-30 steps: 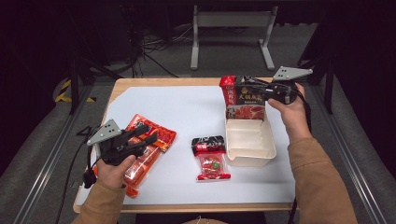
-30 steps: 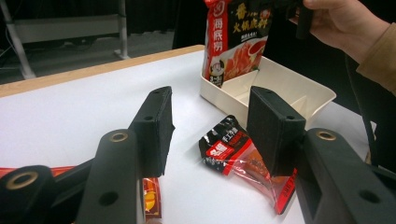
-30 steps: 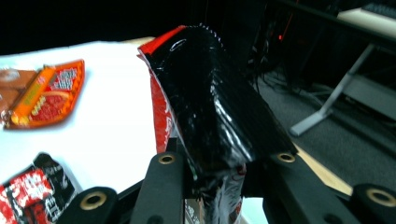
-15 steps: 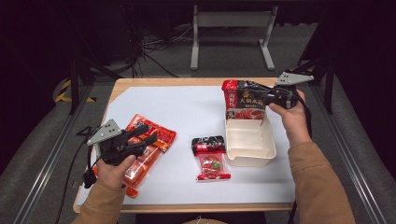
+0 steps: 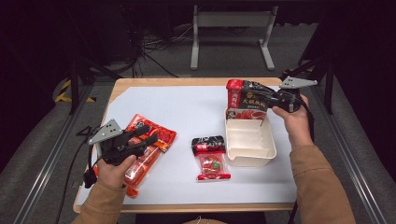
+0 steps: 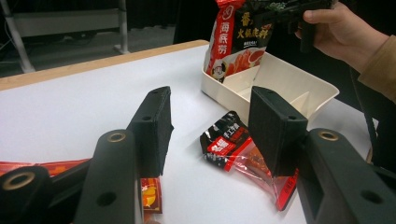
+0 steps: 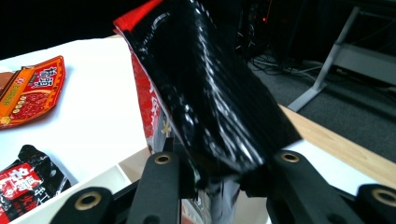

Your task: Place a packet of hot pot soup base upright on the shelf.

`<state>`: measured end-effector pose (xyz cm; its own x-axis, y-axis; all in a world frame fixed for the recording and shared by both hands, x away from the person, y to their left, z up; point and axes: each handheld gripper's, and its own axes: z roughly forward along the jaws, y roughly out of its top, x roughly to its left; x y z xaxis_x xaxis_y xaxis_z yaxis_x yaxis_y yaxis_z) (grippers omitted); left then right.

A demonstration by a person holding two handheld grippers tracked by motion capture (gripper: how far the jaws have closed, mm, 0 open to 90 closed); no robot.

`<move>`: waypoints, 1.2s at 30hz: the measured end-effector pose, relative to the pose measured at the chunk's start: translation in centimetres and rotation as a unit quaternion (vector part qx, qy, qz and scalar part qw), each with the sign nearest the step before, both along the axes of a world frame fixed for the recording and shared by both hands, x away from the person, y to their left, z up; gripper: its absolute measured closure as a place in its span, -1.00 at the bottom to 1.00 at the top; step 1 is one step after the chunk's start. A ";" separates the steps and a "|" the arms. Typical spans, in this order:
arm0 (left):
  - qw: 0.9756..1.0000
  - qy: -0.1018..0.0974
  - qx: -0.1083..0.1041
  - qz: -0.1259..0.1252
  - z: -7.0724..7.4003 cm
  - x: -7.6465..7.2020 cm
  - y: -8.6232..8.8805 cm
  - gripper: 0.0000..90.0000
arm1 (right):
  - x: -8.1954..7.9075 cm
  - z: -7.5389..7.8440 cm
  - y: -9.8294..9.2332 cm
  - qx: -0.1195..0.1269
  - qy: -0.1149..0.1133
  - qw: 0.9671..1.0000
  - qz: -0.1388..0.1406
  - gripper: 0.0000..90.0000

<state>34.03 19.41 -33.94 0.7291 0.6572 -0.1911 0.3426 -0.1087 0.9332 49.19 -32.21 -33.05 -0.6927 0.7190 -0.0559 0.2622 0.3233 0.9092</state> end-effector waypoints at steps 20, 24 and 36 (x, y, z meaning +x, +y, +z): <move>1.000 0.007 0.015 0.013 -0.3 0.9 0.0 -0.26 | -1.8 0.7 -1.5 0.032 0.023 0.998 -0.038 0.07; 1.000 0.010 0.023 0.010 -0.3 1.3 0.1 -0.29 | -2.5 0.9 -2.1 0.033 0.022 0.998 -0.049 0.01; 0.998 0.013 0.055 -0.002 0.6 2.2 1.0 -0.39 | -6.3 1.7 -3.1 0.041 0.031 0.997 -0.064 -0.12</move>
<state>36.26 20.42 -33.34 0.7269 0.6728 -0.1375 0.3668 -0.2111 0.9060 42.92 -35.34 -31.31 -0.5951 0.8023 0.0469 0.3538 0.2091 0.9117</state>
